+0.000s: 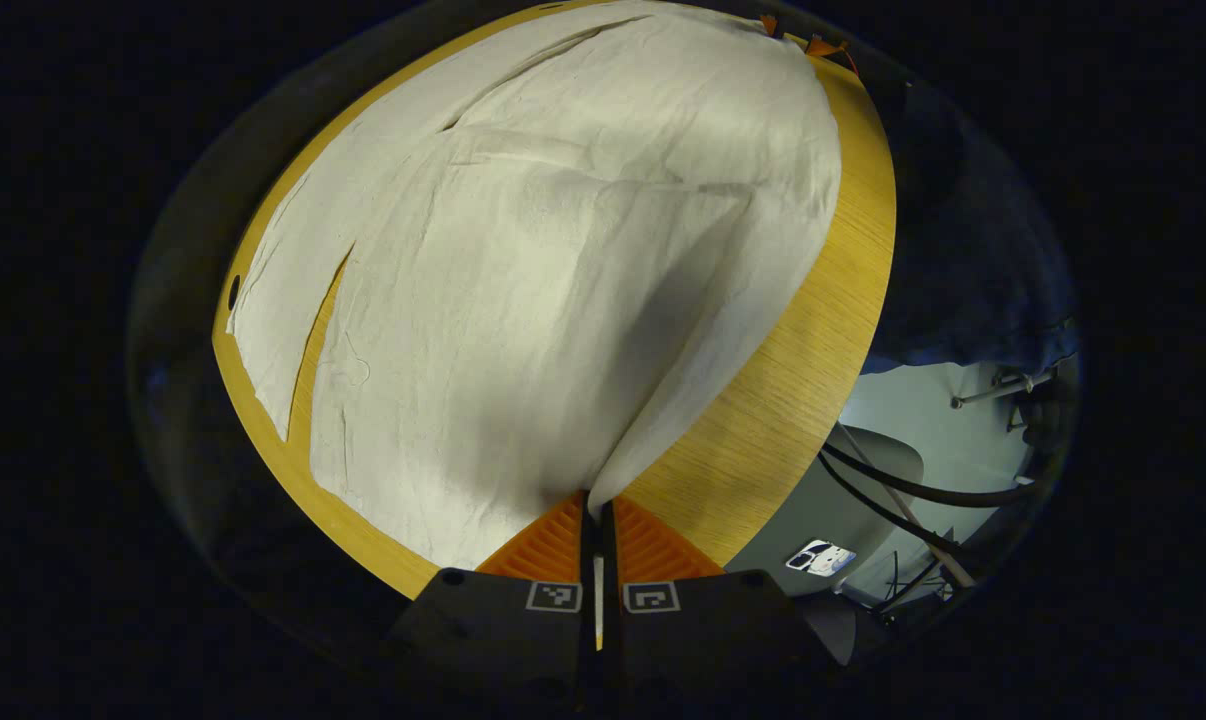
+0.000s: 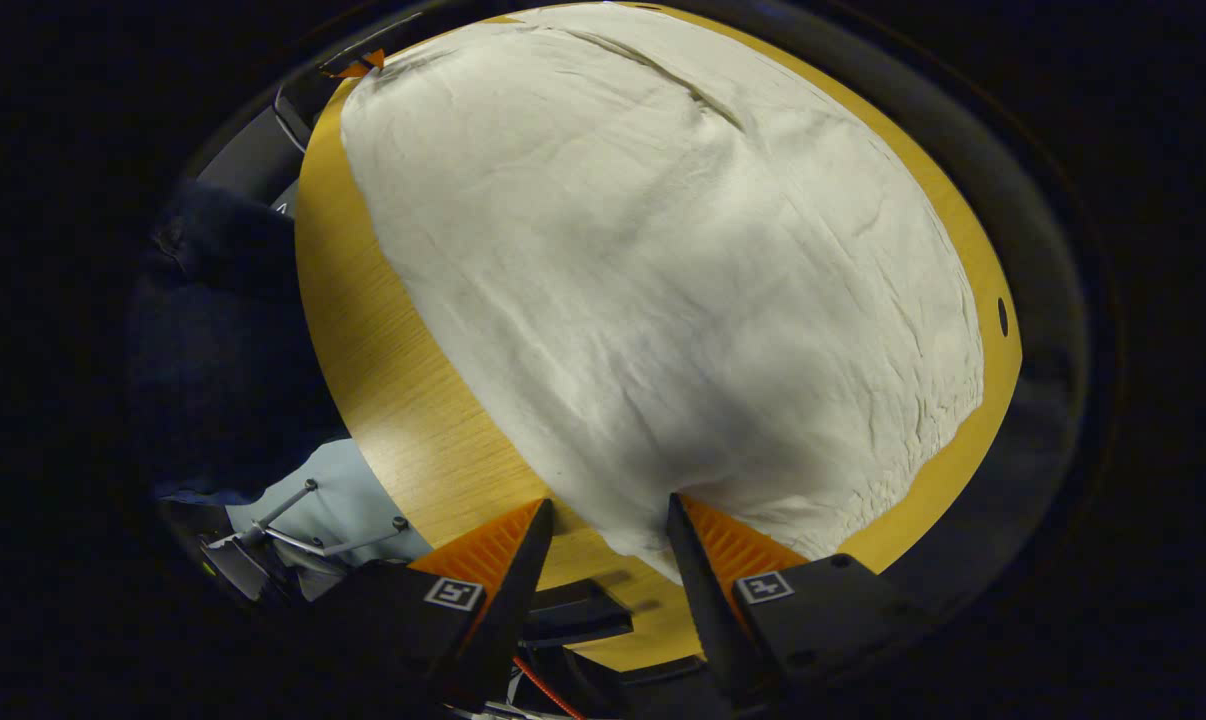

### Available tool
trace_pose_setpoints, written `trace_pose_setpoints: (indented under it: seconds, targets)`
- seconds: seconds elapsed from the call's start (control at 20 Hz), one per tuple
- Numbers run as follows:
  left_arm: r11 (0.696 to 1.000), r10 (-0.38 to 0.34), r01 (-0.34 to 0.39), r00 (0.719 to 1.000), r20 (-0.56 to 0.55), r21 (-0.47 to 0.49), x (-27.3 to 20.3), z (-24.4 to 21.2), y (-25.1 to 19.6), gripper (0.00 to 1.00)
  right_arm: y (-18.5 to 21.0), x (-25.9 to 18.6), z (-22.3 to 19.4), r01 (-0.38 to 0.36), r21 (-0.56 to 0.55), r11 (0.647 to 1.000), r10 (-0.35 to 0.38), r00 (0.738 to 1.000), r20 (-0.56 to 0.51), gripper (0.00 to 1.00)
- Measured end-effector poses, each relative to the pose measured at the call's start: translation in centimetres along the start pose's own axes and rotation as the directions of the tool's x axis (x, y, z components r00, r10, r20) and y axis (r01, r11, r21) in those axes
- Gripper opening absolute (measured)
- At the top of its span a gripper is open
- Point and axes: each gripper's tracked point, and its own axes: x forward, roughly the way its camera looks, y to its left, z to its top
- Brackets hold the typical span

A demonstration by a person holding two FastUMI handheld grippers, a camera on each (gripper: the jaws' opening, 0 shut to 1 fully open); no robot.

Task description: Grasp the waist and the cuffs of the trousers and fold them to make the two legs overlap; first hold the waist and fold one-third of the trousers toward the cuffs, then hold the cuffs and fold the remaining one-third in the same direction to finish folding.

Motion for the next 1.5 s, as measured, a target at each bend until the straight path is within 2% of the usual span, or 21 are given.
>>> trace_pose_setpoints:
  seconds: [0.05, 0.1, 0.2, 0.25, 0.3, 0.35, 0.4, 0.5, 0.6, 0.75, 0.9, 1.0, 1.15, 1.25, 1.35, 1.5]
  targets:
    - [1.0, -0.004, 0.004, 1.0, 0.003, -0.005, 0.0, 0.0, 0.0, 0.02, -0.1, 0.0, -0.1, 0.005, 0.009, 1.0, -0.005, 1.0, -0.01, 0.6]
    - [1.0, -0.009, 0.009, 1.0, 0.005, -0.008, 0.0, 0.0, 0.0, 0.01, -0.3, -0.1, 0.0, 0.017, 0.017, 1.0, -0.017, 1.0, -0.021, 0.55]
    - [1.0, -0.018, 0.018, 1.0, 0.01, -0.003, 0.0, -0.1, -0.1, 0.01, -0.8, 0.1, 0.1, 0.056, 0.025, 0.998, -0.055, 0.998, -0.035, 0.35]
    - [1.0, -0.02, 0.02, 1.0, 0.012, -0.001, 0.0, 0.0, -0.1, 0.02, -0.7, 0.0, 0.0, 0.073, 0.023, 0.997, -0.072, 0.997, -0.041, 0.19]
    - [1.0, -0.021, 0.021, 1.0, 0.012, 0.0, 0.0, -0.2, 0.0, 0.01, -0.6, 0.1, 0.1, 0.081, 0.013, 0.997, -0.081, 0.996, -0.043, 0.18]
    - [1.0, -0.023, 0.023, 1.0, 0.018, -0.001, -0.1, -0.1, -0.1, 0.01, -0.6, 0.0, 0.1, 0.097, 0.006, 0.995, -0.097, 0.994, -0.049, 0.13]
    - [1.0, -0.026, 0.026, 0.999, 0.022, -0.007, 0.0, 0.0, -0.1, 0.01, -0.5, -0.1, 0.1, 0.103, 0.003, 0.995, -0.103, 0.993, -0.049, 0.13]
    - [0.999, -0.031, 0.032, 0.999, 0.035, -0.025, 0.0, 0.0, 0.1, 0.0, -0.5, -0.2, -0.1, 0.11, 0.05, 0.993, -0.107, 0.992, -0.072, 0.09]
    - [0.998, -0.034, 0.037, 0.998, 0.055, -0.06, 0.1, 0.0, 0.2, 0.0, -0.7, -0.3, 0.1, 0.146, 0.101, 0.984, -0.141, 0.988, -0.057, 0.07]
    - [0.992, -0.02, 0.032, 0.995, 0.098, -0.12, 0.0, 0.0, 0.5, 0.0, -0.7, -1.0, 0.4, 0.194, 0.194, 0.962, -0.192, 0.981, -0.032, 0.09]
    - [0.975, 0.035, 0.004, 0.984, 0.173, -0.221, -0.5, 0.2, 1.5, 0.0, -1.4, -1.8, 1.4, 0.224, 0.334, 0.916, -0.243, 0.97, 0.016, 0.09]
    - [0.946, 0.087, 0.001, 0.963, 0.255, -0.324, -1.2, 0.8, 3.0, 0.0, -1.8, -3.1, 2.2, 0.254, 0.426, 0.868, -0.304, 0.951, 0.052, 0.09]
    - [0.882, 0.193, -0.014, 0.922, 0.336, -0.47, -2.7, 1.3, 6.2, 0.0, -2.7, -4.6, 3.1, 0.272, 0.543, 0.795, -0.376, 0.923, 0.088, 0.09]
    - [0.848, 0.281, -0.039, 0.879, 0.385, -0.528, -4.4, 2.0, 8.4, 0.0, -3.5, -6.2, 4.1, 0.275, 0.618, 0.736, -0.431, 0.895, 0.115, 0.09]
    - [0.811, 0.372, -0.061, 0.821, 0.433, -0.582, -6.9, 3.4, 10.5, 0.0, -4.6, -7.8, 5.0, 0.28, 0.683, 0.675, -0.497, 0.857, 0.139, 0.09]
    - [0.768, 0.461, -0.07, 0.75, 0.474, -0.637, -9.7, 5.5, 13.1, 0.0, -6.4, -9.4, 6.1, 0.3, 0.75, 0.59, -0.585, 0.799, 0.141, 0.07]
